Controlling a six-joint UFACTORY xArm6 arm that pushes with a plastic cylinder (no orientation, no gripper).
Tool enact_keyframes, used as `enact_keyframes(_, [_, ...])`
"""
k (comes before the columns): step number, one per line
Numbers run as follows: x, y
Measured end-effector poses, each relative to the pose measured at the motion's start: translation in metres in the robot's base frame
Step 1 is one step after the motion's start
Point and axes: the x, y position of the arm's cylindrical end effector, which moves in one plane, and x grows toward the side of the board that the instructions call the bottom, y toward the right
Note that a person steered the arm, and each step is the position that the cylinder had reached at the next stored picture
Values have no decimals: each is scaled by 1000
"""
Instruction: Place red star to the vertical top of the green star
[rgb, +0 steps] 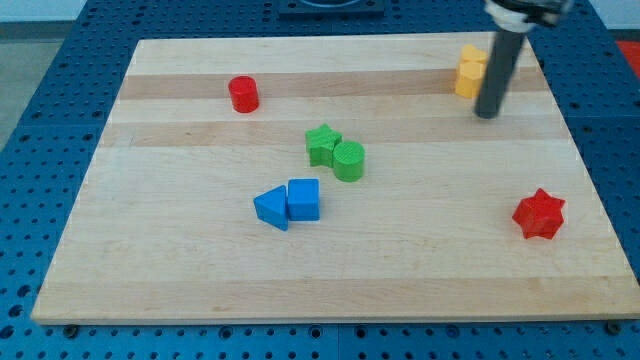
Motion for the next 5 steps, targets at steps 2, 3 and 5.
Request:
enact_keyframes(2, [100,114])
enact_keyframes(3, [159,116])
enact_keyframes(5, [195,19])
